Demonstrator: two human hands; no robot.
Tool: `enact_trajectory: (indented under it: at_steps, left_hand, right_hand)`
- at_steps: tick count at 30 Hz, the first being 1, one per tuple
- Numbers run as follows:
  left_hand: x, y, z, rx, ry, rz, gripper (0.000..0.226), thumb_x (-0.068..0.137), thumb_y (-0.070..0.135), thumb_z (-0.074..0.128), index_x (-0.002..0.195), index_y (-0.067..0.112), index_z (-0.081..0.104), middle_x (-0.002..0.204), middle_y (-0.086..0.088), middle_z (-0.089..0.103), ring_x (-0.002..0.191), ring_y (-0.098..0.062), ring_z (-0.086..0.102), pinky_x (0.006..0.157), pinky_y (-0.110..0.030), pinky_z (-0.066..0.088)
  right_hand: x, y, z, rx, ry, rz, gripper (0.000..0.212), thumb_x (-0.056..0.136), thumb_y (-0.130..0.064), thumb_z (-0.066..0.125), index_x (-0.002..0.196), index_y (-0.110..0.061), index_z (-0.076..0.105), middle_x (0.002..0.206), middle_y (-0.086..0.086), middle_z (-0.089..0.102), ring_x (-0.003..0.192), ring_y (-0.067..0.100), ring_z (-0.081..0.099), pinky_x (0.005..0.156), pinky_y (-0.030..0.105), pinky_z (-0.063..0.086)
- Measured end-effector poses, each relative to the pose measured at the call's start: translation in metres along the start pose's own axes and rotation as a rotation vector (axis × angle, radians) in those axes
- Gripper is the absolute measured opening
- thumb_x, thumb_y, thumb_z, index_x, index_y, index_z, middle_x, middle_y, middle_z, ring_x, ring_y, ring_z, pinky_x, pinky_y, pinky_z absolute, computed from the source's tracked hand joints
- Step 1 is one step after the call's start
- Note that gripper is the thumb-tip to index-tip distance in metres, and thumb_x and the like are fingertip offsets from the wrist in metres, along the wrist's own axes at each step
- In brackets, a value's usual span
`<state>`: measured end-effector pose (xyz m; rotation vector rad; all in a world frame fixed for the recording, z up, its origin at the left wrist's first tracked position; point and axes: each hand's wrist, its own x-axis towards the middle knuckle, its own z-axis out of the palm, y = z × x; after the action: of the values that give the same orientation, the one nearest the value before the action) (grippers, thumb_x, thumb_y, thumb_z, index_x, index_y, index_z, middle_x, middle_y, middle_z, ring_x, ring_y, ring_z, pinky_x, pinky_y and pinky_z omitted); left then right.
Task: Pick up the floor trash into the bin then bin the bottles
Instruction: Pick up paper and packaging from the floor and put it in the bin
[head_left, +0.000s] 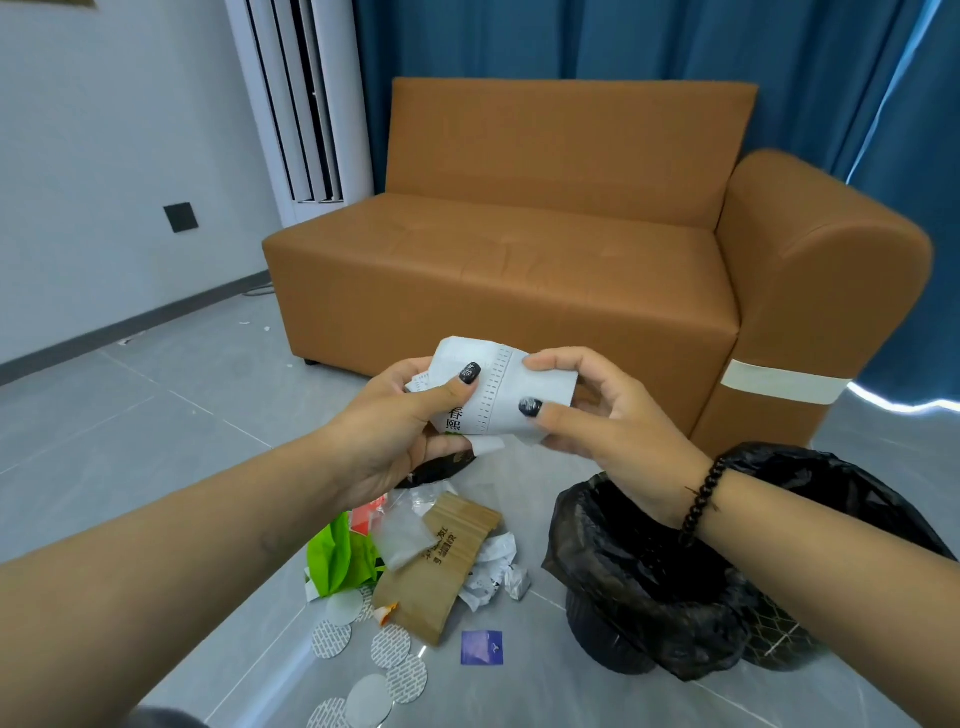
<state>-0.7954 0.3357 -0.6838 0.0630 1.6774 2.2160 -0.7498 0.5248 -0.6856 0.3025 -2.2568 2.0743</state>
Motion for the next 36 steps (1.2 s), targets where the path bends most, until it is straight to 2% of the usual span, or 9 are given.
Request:
enact_trajectory:
  at_steps: [6, 9, 12, 16, 21, 26, 30, 34, 36]
  left_hand:
    - [0.006, -0.013, 0.012, -0.032, 0.041, 0.039, 0.038, 0.088, 0.016, 0.064, 0.122, 0.006, 0.051, 0.114, -0.015, 0.067, 0.105, -0.029, 0.067, 0.089, -0.043, 0.055]
    - [0.012, -0.016, 0.016, -0.029, 0.039, 0.064, 0.045, 0.088, 0.017, 0.066, 0.127, 0.004, 0.047, 0.115, -0.016, 0.067, 0.101, -0.026, 0.069, 0.081, -0.038, 0.059]
    - [0.012, -0.02, 0.018, -0.025, 0.037, 0.074, 0.031, 0.089, 0.017, 0.064, 0.116, 0.008, 0.052, 0.101, -0.01, 0.071, 0.086, -0.019, 0.072, 0.069, -0.029, 0.06]
    - [0.034, -0.041, 0.041, 0.037, -0.015, 0.023, 0.042, 0.089, 0.023, 0.065, 0.124, 0.006, 0.05, 0.113, -0.012, 0.069, 0.099, -0.023, 0.07, 0.088, -0.041, 0.056]
    - [0.04, -0.045, 0.037, 0.069, -0.042, 0.006, 0.046, 0.089, 0.027, 0.064, 0.127, 0.01, 0.045, 0.12, -0.013, 0.065, 0.101, -0.022, 0.069, 0.078, -0.032, 0.059]
    - [0.067, -0.075, 0.047, 0.242, -0.084, -0.157, 0.047, 0.095, 0.035, 0.055, 0.137, 0.019, 0.041, 0.133, -0.003, 0.05, 0.105, -0.023, 0.066, 0.08, -0.041, 0.058]
    - [0.09, -0.117, 0.058, 0.471, -0.129, -0.365, 0.055, 0.097, 0.029, 0.053, 0.145, 0.021, 0.028, 0.133, -0.005, 0.048, 0.102, -0.023, 0.066, 0.083, -0.04, 0.057]
    - [0.112, -0.165, 0.073, 0.563, -0.111, -0.504, 0.045, 0.096, 0.023, 0.054, 0.135, 0.015, 0.033, 0.125, -0.015, 0.055, 0.097, -0.028, 0.066, 0.08, -0.04, 0.057]
    - [0.122, -0.189, 0.08, 0.597, -0.139, -0.561, 0.041, 0.092, 0.026, 0.059, 0.121, 0.005, 0.039, 0.104, -0.015, 0.061, 0.079, -0.026, 0.067, 0.067, -0.04, 0.059]
  right_hand:
    - [0.005, 0.006, 0.015, 0.17, 0.157, 0.125, 0.023, 0.09, -0.008, 0.059, 0.102, -0.028, 0.058, 0.111, 0.001, 0.055, 0.096, 0.019, 0.062, 0.082, 0.04, 0.058]
    - [0.01, 0.002, 0.015, 0.239, 0.189, 0.199, 0.024, 0.091, -0.005, 0.057, 0.103, -0.026, 0.058, 0.109, 0.001, 0.056, 0.098, 0.024, 0.062, 0.084, 0.047, 0.056]
    - [0.012, -0.001, 0.013, 0.241, 0.212, 0.259, 0.025, 0.091, -0.004, 0.057, 0.105, -0.025, 0.058, 0.11, 0.001, 0.055, 0.097, 0.025, 0.061, 0.079, 0.048, 0.057]
    - [0.016, 0.016, -0.016, 0.273, 0.309, 0.338, 0.031, 0.086, 0.004, 0.058, 0.1, -0.023, 0.06, 0.108, 0.004, 0.057, 0.089, 0.026, 0.063, 0.068, 0.039, 0.059]
    - [0.018, 0.018, -0.022, 0.229, 0.317, 0.307, 0.034, 0.081, 0.009, 0.061, 0.093, -0.022, 0.062, 0.112, 0.006, 0.056, 0.091, 0.029, 0.065, 0.064, 0.038, 0.059]
    - [0.02, 0.045, -0.076, -0.159, 0.442, 0.176, 0.033, 0.079, 0.005, 0.065, 0.089, -0.027, 0.062, 0.107, -0.003, 0.057, 0.094, 0.023, 0.063, 0.065, 0.041, 0.061]
    - [0.017, 0.1, -0.123, -0.283, 0.547, 0.303, 0.033, 0.08, 0.005, 0.064, 0.084, -0.027, 0.061, 0.102, -0.008, 0.054, 0.096, 0.025, 0.061, 0.067, 0.043, 0.06]
    - [0.007, 0.166, -0.147, -0.654, 0.407, 0.403, 0.032, 0.081, 0.0, 0.064, 0.09, -0.031, 0.058, 0.119, -0.002, 0.052, 0.084, 0.016, 0.053, 0.063, 0.031, 0.049]
    - [0.006, 0.194, -0.153, -0.832, 0.25, 0.411, 0.033, 0.084, -0.002, 0.063, 0.095, -0.032, 0.054, 0.126, 0.001, 0.047, 0.092, 0.018, 0.05, 0.069, 0.025, 0.043]
